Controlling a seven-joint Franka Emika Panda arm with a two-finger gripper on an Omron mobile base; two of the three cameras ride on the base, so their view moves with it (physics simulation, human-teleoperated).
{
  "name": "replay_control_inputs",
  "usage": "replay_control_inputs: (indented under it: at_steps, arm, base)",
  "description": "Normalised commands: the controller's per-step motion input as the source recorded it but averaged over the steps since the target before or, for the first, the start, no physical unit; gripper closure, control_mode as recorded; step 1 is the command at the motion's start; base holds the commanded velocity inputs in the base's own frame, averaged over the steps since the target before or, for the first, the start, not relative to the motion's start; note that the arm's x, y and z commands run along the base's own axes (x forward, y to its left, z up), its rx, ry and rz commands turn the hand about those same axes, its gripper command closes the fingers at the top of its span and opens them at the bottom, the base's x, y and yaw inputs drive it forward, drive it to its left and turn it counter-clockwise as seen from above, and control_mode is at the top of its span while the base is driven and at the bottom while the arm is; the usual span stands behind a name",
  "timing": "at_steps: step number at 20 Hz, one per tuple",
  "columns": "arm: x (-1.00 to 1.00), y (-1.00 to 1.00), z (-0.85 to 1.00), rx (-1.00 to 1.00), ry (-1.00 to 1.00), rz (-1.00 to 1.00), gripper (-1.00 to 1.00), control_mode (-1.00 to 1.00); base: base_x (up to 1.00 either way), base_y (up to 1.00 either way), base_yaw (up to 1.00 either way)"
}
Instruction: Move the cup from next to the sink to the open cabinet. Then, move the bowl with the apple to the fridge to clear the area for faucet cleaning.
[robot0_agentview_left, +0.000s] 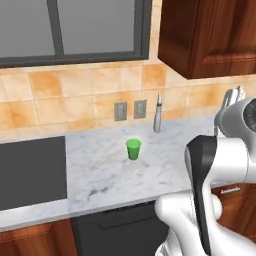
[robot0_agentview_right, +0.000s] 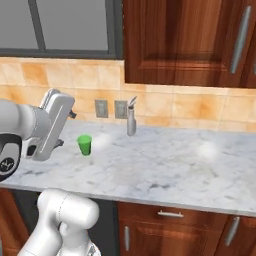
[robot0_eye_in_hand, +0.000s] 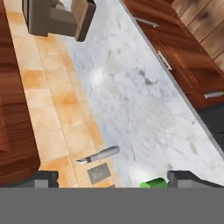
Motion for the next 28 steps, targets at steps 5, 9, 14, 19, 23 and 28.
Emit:
replay_control_inputs:
  at_steps: [5,9,14,19,23,28]
  arm:
    - [0.0,0.0,0.0,0.0,0.0,0.0,-1.0,1.0]
    - [0.0,0.0,0.0,0.0,0.0,0.0,-1.0,1.0]
    - [0.0,0.0,0.0,0.0,0.0,0.0,-1.0,1.0]
    - [0.52,-0.5,-0.27,0.37,0.12,0.28,-1.0,-1.0]
    - [0.8,-0.26,-0.53,0.45,0.3,0.37,-1.0,-1.0]
    - [0.29,-0.35,-0.68,0.4,0.15,0.45,-1.0,-1.0]
  base:
    - [0.05,0.21,0.31]
    - [0.12,0.45,0.18]
    - [0.46,0.34,0.15]
    - [0.0,0.0,0.0]
    - [0.0,0.0,0.0]
    - [0.0,0.0,0.0]
